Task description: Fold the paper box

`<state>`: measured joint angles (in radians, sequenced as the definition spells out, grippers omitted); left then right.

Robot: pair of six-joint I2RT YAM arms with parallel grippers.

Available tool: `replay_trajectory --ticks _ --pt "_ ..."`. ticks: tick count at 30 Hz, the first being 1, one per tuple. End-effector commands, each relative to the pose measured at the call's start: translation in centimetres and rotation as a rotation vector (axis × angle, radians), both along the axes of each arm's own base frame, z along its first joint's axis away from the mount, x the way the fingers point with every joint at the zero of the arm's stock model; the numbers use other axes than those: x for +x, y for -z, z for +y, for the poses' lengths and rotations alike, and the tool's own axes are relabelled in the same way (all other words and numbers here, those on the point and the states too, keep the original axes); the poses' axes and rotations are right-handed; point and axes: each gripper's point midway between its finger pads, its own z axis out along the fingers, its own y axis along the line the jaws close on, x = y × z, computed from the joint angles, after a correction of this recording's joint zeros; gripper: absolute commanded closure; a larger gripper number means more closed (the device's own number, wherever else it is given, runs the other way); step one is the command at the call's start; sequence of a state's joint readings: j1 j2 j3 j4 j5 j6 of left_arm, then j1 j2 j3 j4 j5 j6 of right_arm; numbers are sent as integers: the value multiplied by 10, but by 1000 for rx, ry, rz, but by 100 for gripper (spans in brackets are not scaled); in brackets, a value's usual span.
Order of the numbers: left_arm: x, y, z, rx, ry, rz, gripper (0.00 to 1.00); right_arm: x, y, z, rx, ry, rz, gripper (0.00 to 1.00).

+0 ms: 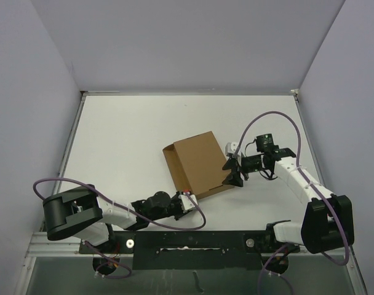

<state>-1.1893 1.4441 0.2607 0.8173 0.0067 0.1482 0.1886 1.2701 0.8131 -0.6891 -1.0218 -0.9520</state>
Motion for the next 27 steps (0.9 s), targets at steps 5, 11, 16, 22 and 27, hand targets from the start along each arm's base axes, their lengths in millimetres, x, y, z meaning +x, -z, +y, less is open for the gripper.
replay_trajectory --ticks 5,11,16,22,27 --pt "10 -25 -16 -102 -39 -2 83 20 -13 5 54 118 135 38" --pt "12 -23 -15 -98 -53 6 87 30 -18 -1 70 184 194 33" --pt "14 -23 -12 -103 -72 8 89 40 -21 -12 86 262 198 33" --pt "14 -23 -10 -108 -81 13 90 62 1 -28 19 446 253 32" --pt "15 -23 -10 -111 -85 13 91 70 15 -34 15 532 373 31"
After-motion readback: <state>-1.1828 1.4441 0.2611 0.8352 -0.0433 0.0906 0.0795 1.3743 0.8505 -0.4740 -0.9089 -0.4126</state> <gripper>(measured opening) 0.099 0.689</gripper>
